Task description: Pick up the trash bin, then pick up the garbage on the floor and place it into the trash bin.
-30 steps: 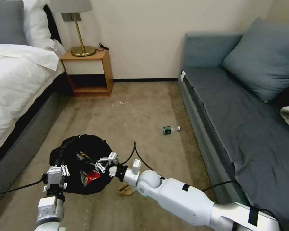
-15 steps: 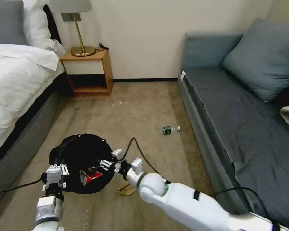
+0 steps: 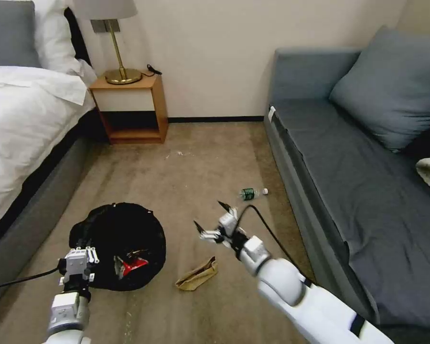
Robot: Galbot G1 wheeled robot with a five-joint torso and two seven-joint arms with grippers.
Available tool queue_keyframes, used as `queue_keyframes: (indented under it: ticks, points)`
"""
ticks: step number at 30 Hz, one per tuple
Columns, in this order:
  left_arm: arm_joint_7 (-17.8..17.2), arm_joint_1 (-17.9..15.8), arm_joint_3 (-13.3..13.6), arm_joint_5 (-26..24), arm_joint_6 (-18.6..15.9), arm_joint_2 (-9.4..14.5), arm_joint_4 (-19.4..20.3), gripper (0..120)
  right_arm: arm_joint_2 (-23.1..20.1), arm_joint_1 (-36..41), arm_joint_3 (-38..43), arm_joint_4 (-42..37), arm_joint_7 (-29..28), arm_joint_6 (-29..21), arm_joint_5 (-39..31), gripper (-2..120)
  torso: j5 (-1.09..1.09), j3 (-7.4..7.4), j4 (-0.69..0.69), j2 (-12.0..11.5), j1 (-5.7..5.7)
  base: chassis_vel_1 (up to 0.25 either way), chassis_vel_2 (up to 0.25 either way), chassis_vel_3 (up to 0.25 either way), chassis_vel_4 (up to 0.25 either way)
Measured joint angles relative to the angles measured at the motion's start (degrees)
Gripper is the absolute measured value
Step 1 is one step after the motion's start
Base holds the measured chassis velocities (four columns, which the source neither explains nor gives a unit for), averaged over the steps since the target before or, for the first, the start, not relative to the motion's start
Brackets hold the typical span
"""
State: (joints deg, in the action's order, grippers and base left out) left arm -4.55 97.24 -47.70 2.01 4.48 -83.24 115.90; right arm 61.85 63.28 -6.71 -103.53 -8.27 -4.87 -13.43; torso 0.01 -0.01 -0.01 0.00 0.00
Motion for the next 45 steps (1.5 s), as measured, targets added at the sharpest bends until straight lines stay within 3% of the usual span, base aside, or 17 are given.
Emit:
queue_keyframes:
  ticks: [5,8,11,12,15,16,18,22,28,36,39,40,45]
  points:
    - [-0.1,-0.1,-0.3,-0.1,0.4,0.1,-0.4,6,1.7,3.2,4.1,0.4,-2.9,-0.2,0.6,100,-0.01,0.00,0.01,0.0,0.00,0.000,0.000,0.000,0.000]
    - [-0.2,0.1,-0.3,-0.1,0.6,0.0,-0.3,6,1.0,3.5,4.4,1.9,-1.1,-0.3,0.6,100,0.00,0.00,0.00,0.0,0.00,0.000,0.000,0.000,0.000]
    - [-0.2,0.4,-0.3,0.2,0.6,-0.4,0.6,6,-1.2,0.9,3.4,7.1,9.8,1.4,1.4,100,0.00,0.00,0.00,0.0,0.00,0.000,0.000,0.000,0.000]
    - [-0.2,0.4,-0.3,0.2,0.6,-0.4,0.6,6,-1.2,0.9,3.4,7.1,9.8,1.4,1.4,100,0.00,0.00,0.00,0.0,0.00,0.000,0.000,0.000,0.000]
    - [-0.2,0.8,-0.2,0.8,0.6,-1.0,1.6,6,-2.9,-3.0,1.0,13.6,23.3,4.3,4.8,100,0.00,0.00,0.01,0.0,0.00,0.000,0.000,0.000,0.000]
    - [-0.2,0.8,-0.2,0.8,0.6,-1.0,1.6,6,-2.9,-3.0,1.0,13.6,23.3,4.3,4.8,100,0.00,0.00,0.01,0.0,0.00,0.000,0.000,0.000,0.000]
    - [-0.2,1.0,-0.1,1.0,0.5,-1.5,2.2,6,-3.4,-7.0,-2.5,18.7,31.6,6.0,9.6,100,-0.01,0.01,0.01,0.0,0.00,0.000,0.000,0.000,0.000]
    - [-0.5,1.0,0.1,1.3,-0.4,-2.4,3.2,6,-2.0,-14.0,-8.8,26.3,37.8,6.1,17.3,100,-0.02,0.01,0.01,0.0,0.00,0.000,0.000,0.000,0.000]
    - [-0.5,0.9,0.1,1.6,-1.3,-3.2,3.7,6,3.2,-20.2,-12.8,35.8,40.4,8.0,21.7,100,-0.01,0.01,0.02,0.0,0.00,0.000,0.000,0.000,0.000]
    - [-0.8,0.7,0.1,1.9,-1.7,-4.3,3.9,6,11.2,-24.2,-11.3,50.4,45.1,13.4,30.8,100,-0.04,0.01,0.01,0.0,0.00,0.000,0.000,0.000,0.000]
    - [-0.9,0.7,0.0,1.9,-1.9,-4.5,4.3,6,13.8,-24.7,-9.8,54.0,45.2,14.2,33.5,96,-0.01,0.01,0.01,0.0,0.00,0.000,0.000,0.000,0.000]
    - [-0.9,0.6,0.1,1.9,-2.1,-4.7,4.5,6,15.3,-24.8,-8.8,55.5,45.1,14.8,35.0,88,-0.02,0.01,0.01,0.0,0.00,0.000,0.000,0.000,0.000]
    - [-0.9,0.6,0.3,2.2,-2.4,-5.1,4.8,6,17.4,-24.7,-7.2,57.1,44.7,15.6,37.4,71,-0.02,0.01,0.01,0.0,0.00,0.000,0.000,0.000,0.000]
